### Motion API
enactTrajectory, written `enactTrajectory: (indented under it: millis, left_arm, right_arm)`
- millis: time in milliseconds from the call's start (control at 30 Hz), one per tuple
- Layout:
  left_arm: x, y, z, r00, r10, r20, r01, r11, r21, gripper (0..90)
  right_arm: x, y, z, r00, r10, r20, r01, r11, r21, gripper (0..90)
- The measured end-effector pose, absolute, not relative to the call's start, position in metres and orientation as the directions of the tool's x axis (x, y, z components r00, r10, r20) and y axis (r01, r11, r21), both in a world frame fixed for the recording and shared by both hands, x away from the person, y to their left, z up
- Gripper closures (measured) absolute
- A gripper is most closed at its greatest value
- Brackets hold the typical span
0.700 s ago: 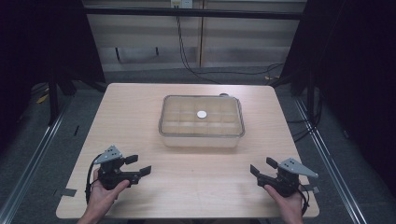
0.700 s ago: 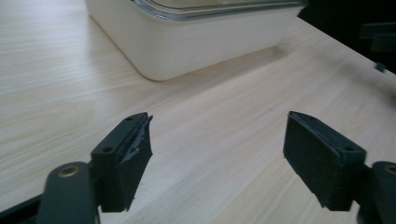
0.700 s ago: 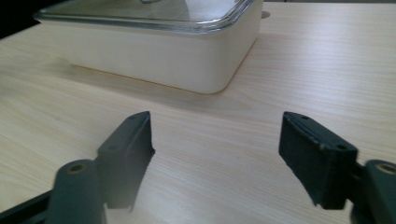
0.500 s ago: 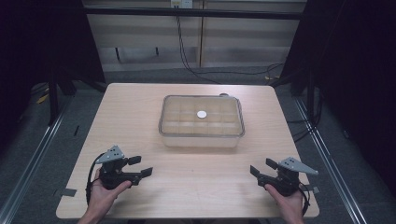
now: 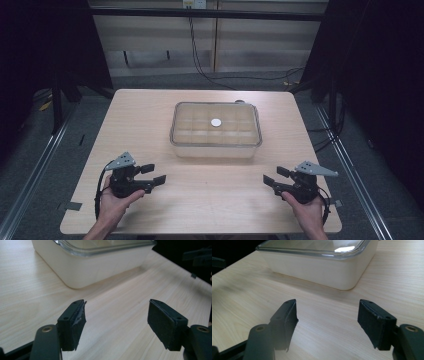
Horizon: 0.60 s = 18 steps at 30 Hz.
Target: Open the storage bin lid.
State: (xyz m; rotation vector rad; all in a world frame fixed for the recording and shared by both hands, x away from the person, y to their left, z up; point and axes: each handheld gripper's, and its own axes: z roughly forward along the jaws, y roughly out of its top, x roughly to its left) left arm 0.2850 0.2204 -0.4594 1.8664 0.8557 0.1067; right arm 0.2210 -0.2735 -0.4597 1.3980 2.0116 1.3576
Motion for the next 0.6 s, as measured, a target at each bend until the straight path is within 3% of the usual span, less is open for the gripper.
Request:
enactTrajectory:
  millis: [267, 367, 600]
  left_arm:
    - [0.294, 0.217, -0.448, 0.736, 0.606, -0.303, 0.509, -0.199, 0.838, 34.7]
    - [0.305, 0.217, -0.443, 0.715, 0.612, -0.339, 0.544, -0.182, 0.819, 34.4]
    - [0.316, 0.215, -0.437, 0.729, 0.625, -0.277, 0.511, -0.23, 0.828, 35.4]
  right_arm:
    - [0.237, -0.276, -0.448, -0.447, 0.869, 0.212, 0.536, 0.07, 0.842, 28.7]
    - [0.25, -0.275, -0.435, -0.435, 0.879, 0.195, 0.526, 0.073, 0.847, 32.4]
    - [0.276, -0.272, -0.418, -0.469, 0.858, 0.209, 0.519, 0.076, 0.851, 32.1]
